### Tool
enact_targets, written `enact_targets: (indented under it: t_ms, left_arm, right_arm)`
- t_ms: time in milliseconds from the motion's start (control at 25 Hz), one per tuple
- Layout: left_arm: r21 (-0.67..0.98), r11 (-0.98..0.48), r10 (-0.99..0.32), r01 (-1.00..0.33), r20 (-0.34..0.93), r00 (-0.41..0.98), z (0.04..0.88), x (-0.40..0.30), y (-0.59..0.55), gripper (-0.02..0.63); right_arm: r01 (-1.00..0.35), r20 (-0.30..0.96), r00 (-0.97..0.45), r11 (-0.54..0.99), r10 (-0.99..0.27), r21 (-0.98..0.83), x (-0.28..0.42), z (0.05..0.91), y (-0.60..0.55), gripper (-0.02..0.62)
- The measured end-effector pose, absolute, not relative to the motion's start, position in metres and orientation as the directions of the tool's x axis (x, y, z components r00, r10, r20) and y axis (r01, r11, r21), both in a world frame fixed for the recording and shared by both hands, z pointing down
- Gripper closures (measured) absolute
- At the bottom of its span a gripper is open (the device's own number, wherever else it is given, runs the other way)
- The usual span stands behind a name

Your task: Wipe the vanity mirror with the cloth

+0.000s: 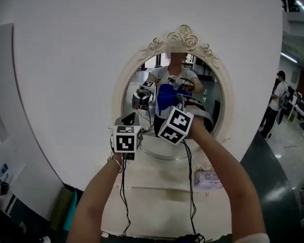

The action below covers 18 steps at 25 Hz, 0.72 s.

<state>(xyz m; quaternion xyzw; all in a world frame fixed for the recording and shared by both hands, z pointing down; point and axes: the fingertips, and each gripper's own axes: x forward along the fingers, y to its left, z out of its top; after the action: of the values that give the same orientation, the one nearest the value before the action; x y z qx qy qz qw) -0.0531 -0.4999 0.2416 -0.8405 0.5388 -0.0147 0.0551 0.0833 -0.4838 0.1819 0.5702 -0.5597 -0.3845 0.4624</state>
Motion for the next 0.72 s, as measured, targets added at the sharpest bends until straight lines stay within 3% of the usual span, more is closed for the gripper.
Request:
enact_targets:
  t_ms: [320, 720]
  left_arm:
    - [-0.207, -0.432, -0.864, -0.878, -0.182, 0.469, 0.105, -0.027, -0.490, 0.601]
    - [-0.195, -0.434, -0.858, -0.879, -0.207, 0.470, 0.077, -0.016, -0.490, 0.600]
  right_arm:
    - [-0.112, -0.179, 0.105, -0.191, -0.978, 0.975, 0.099, 0.042, -0.472, 0.529]
    - [-0.082, -0.192, 0.152, -0.206, -0.970, 0.975, 0.093, 0.020, -0.483, 0.529]
